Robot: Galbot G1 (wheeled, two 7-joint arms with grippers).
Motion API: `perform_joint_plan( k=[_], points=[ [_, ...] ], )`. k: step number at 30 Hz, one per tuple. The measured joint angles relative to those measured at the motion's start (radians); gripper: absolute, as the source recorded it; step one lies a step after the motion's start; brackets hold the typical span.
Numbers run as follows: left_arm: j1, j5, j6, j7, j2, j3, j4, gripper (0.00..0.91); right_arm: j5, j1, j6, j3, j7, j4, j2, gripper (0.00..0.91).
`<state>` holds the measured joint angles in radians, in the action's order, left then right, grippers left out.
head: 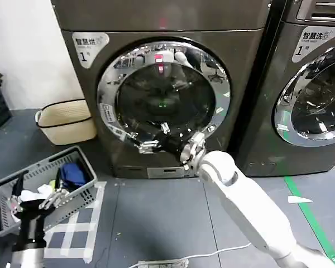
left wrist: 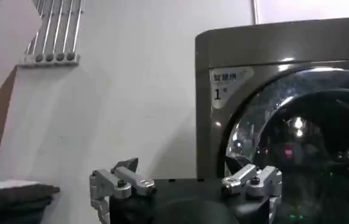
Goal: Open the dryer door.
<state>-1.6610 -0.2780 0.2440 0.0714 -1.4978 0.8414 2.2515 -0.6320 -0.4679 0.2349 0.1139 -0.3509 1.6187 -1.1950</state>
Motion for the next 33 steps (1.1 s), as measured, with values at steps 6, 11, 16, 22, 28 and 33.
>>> perform_joint_plan(
  k=[6,11,16,22,28,33],
  points=[
    [0.0,0.0,0.0,0.001,-0.001,0.0,0.0,0.907,-0.006,0.032,0.0,0.023,0.003,-0.037,-0.018,0.907],
    [-0.001,0.0,0.001,0.002,-0.001,0.0,0.0,0.907,-0.015,0.059,-0.006,0.041,-0.007,-0.071,-0.034,0.907],
    [-0.001,0.0,0.002,0.003,-0.002,0.0,0.0,0.907,-0.046,0.085,-0.005,0.056,-0.009,-0.104,-0.046,0.907],
    [-0.001,0.0,0.005,0.004,-0.003,0.001,-0.005,0.907,-0.047,0.114,-0.006,0.075,-0.014,-0.148,-0.066,0.907],
    [-0.001,0.0,0.007,0.005,-0.003,0.0,-0.006,0.907,-0.045,0.143,-0.015,0.089,-0.027,-0.193,-0.084,0.907],
    [-0.003,0.0,0.007,0.006,-0.004,0.0,-0.004,0.907,-0.045,0.163,-0.02,0.095,-0.035,-0.23,-0.097,0.907]
  ],
)
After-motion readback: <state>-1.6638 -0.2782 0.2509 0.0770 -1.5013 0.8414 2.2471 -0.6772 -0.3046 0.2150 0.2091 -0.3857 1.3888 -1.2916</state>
